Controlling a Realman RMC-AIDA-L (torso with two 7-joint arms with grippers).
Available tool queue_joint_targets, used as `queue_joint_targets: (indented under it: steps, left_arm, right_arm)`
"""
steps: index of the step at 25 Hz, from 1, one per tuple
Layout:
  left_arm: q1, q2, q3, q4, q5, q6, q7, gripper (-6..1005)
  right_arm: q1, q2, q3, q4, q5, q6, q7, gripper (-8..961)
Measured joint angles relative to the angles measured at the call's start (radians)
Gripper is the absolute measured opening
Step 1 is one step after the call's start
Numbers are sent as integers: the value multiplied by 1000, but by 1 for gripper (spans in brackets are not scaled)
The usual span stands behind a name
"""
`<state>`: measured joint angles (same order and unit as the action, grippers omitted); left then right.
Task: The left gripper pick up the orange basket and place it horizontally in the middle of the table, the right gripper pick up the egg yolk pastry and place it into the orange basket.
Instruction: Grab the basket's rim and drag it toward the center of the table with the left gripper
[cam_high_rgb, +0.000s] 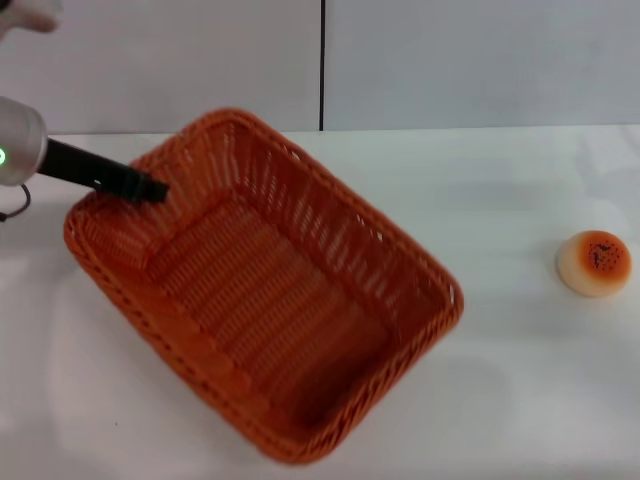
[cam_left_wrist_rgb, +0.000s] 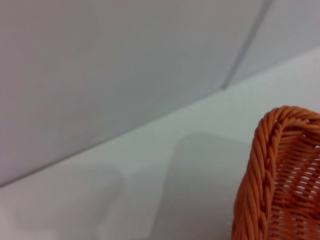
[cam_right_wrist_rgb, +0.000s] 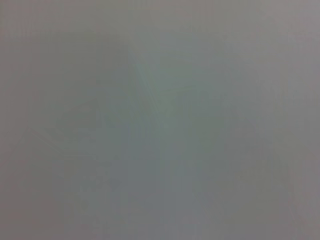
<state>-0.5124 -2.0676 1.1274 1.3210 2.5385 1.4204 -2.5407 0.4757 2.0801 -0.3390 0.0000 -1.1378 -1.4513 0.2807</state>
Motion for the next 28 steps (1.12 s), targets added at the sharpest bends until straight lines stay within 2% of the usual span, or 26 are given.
queue_joint_targets:
  steps: [4,9,10,14,19,23,28]
  left_arm:
    - [36,2,-4,45,-1,-39,-78,228]
    - [127,-1,1,111,-17,-98,-176,211]
    - [127,-1,1,111,-17,-98,-176,209]
    - [202,0,-4,128,-106,-109,-210,203]
    - [331,0,-19,177,-259,-137,-244,197]
    - [446,-1,32,248,-307,-199,-280,192]
    - [505,1,89,260,-317,-234,-284,184]
  right_arm:
    - [0,0,4,0,2,-6,0,624]
    - [3,0,6,-2,3,-14,4,624]
    - [4,0,7,-2,3,-14,5,624]
    - [11,-2,9,-2,3,-15,7,624]
    - [26,-3,9,-2,3,-15,8,624]
    - [36,-4,9,-9,3,-15,8,624]
    - [40,-3,11,-13,3,-22,10,624]
